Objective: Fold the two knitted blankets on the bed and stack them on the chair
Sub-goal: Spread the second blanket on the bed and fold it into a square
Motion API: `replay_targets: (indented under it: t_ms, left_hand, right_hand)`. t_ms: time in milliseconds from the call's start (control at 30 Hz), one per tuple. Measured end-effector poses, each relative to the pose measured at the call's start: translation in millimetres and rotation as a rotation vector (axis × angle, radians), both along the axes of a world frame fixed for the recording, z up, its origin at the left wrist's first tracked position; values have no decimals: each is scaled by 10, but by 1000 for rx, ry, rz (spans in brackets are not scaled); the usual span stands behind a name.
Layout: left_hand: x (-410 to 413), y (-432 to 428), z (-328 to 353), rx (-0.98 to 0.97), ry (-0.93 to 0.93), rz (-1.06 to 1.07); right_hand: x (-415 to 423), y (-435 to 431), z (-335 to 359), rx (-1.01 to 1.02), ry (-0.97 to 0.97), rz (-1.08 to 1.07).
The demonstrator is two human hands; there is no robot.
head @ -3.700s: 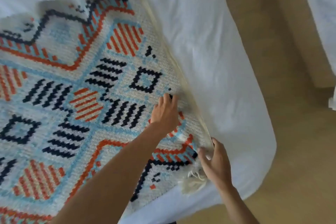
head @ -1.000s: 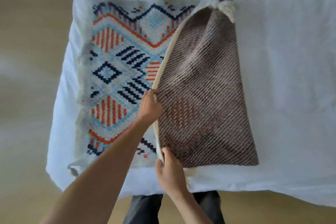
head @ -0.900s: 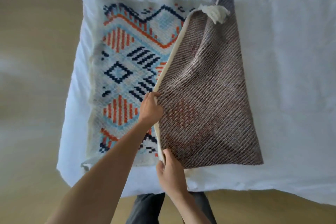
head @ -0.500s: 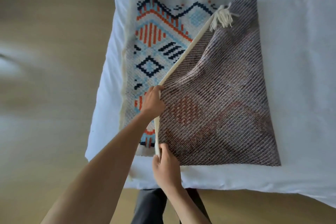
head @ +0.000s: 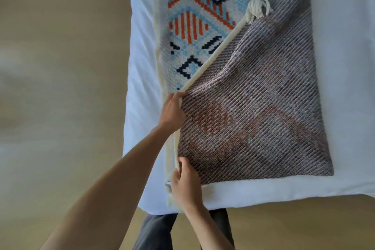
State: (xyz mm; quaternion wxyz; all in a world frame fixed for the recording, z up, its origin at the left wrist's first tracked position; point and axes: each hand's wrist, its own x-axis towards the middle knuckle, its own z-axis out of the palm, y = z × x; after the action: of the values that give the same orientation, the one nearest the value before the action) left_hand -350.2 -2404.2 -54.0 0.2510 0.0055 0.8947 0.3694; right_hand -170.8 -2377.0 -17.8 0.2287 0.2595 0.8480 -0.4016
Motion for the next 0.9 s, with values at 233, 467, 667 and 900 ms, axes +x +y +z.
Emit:
replay_targets:
  t_ms: [233,467,667,900]
  left_hand:
    - [340,-270,-66,25,-72,-28]
    - [1046,-551,-30,-201,-334,-80]
    - [1595,-640,-22,-145,-544,132]
    - [1879,-727,104,79,-316,261]
  right_hand:
    - [-58,66,-114,-177,-182,21]
    - [-48,393,-98,-54,-84,-22]
    - [3,423,-124,-29,-38,19]
    - [137,524,-105,-6,33,53]
